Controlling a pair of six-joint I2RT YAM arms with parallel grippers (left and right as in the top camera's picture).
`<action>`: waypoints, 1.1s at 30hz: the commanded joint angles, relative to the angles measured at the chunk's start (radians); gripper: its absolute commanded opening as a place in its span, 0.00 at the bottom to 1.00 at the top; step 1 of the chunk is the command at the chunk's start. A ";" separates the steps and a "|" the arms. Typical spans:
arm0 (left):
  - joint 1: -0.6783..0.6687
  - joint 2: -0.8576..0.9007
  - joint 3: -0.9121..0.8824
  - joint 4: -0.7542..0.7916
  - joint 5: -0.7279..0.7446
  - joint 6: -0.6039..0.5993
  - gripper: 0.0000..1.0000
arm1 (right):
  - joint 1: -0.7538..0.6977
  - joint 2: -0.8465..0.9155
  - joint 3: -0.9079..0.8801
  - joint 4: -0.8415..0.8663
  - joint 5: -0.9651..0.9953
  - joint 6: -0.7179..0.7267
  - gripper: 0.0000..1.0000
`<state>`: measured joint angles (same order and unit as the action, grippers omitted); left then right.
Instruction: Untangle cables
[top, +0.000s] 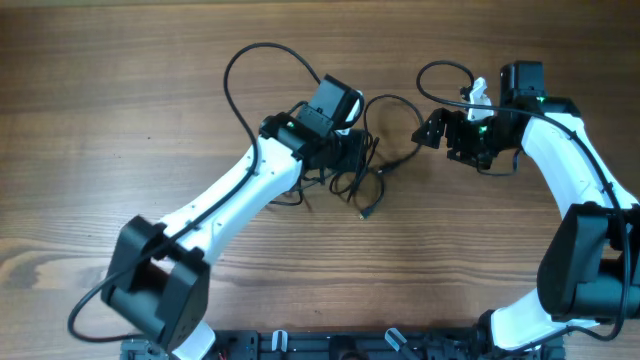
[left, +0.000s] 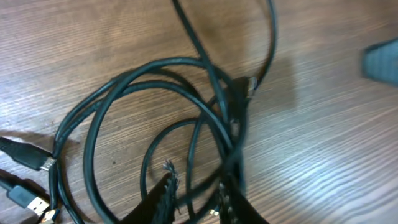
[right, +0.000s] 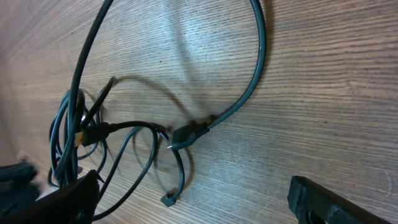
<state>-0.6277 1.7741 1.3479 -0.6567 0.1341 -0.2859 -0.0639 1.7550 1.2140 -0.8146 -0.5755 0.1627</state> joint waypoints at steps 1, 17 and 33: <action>-0.003 0.039 0.010 -0.004 -0.022 0.078 0.23 | 0.005 0.002 0.002 -0.003 0.010 -0.010 1.00; -0.003 -0.033 0.045 -0.062 0.045 0.126 0.48 | 0.005 0.002 0.002 0.002 0.009 -0.025 1.00; -0.003 0.085 0.045 -0.014 -0.028 0.126 0.44 | 0.005 0.002 0.002 -0.007 0.009 -0.032 0.99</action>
<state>-0.6277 1.8385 1.3811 -0.6872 0.1017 -0.1768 -0.0639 1.7550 1.2140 -0.8185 -0.5755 0.1516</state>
